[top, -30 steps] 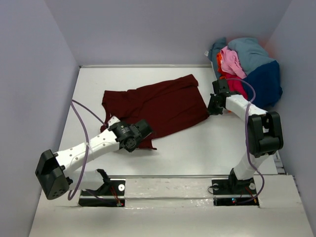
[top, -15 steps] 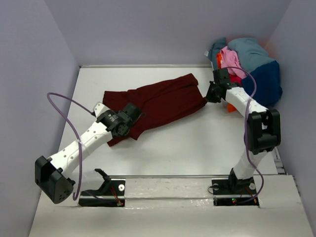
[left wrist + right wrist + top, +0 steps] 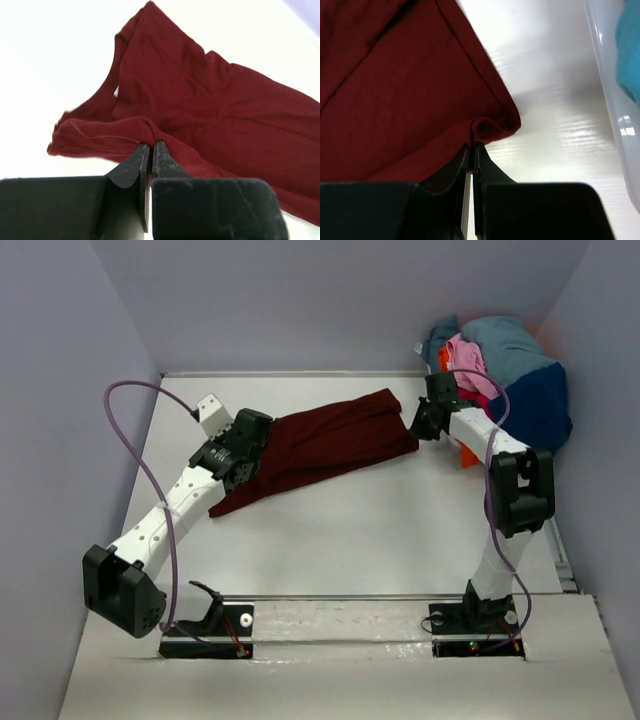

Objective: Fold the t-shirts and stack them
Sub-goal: Fold the other side of the tshirt into a rectangle

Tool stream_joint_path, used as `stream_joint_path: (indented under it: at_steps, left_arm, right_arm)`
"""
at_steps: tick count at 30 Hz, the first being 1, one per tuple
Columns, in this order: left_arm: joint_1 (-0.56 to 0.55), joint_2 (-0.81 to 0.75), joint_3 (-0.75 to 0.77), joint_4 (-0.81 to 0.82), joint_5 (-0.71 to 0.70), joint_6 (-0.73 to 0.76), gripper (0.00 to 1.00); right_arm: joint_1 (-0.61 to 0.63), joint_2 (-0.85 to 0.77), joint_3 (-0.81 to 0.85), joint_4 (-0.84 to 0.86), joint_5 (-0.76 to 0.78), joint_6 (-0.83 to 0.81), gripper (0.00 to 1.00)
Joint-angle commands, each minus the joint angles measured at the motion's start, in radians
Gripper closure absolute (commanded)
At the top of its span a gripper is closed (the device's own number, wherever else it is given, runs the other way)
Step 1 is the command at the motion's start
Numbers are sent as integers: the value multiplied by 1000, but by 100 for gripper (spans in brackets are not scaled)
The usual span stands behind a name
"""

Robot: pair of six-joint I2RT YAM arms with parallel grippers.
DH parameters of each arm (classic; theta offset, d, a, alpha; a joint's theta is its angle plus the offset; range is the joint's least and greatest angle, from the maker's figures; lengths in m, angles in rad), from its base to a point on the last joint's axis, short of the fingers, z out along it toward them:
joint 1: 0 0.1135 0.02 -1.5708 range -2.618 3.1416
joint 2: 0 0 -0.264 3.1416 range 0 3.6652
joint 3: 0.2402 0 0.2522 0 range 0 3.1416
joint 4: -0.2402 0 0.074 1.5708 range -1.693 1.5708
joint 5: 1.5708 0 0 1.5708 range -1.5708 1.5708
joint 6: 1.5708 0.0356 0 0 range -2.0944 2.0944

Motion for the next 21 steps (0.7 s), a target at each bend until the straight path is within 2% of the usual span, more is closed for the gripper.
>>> stream_joint_path:
  at_steps: [1, 6, 10, 21]
  left_arm:
    - [55, 28, 36, 206, 27, 258, 94]
    - [101, 62, 27, 349, 140, 408, 94]
    - [101, 126, 51, 366, 164, 444, 94]
    - [181, 286, 88, 303, 159, 315, 94]
  right_arm:
    - [-4, 34, 73, 45, 3, 8, 93]
    - [-4, 107, 140, 39, -11, 12, 93]
    - [-4, 135, 163, 39, -3, 15, 93]
    - [-4, 240, 265, 25, 2, 2, 93]
